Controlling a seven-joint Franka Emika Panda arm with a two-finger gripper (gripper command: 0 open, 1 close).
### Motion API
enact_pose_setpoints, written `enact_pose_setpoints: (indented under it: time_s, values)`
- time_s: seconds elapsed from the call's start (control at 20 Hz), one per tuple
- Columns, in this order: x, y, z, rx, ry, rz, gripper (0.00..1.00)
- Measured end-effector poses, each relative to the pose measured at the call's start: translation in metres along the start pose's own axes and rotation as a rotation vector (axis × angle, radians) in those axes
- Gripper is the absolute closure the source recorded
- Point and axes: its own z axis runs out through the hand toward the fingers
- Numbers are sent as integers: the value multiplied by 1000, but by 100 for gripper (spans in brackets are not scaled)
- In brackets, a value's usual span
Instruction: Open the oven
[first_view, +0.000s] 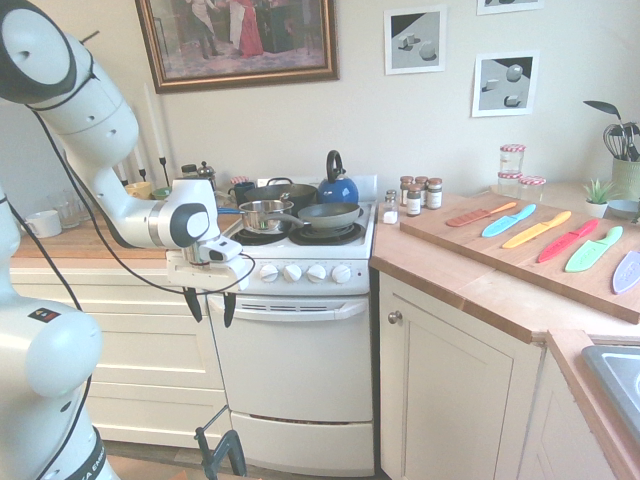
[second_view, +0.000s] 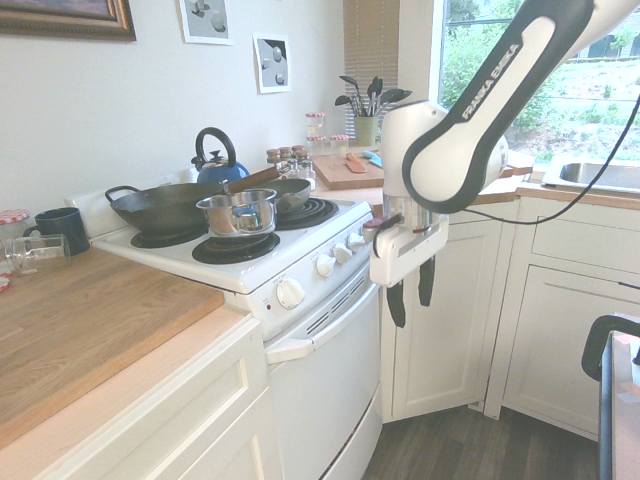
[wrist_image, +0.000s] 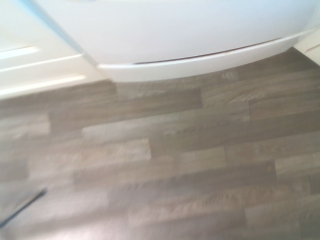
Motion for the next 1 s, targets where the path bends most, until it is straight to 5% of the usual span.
enact_pose_setpoints:
  time_s: [0.2, 0.5, 1.0]
  values:
    - [45, -17, 48, 88, 71, 22, 0]
    - [102, -56, 23, 182, 167, -25, 0]
    - [103, -85, 40, 210, 184, -185, 0]
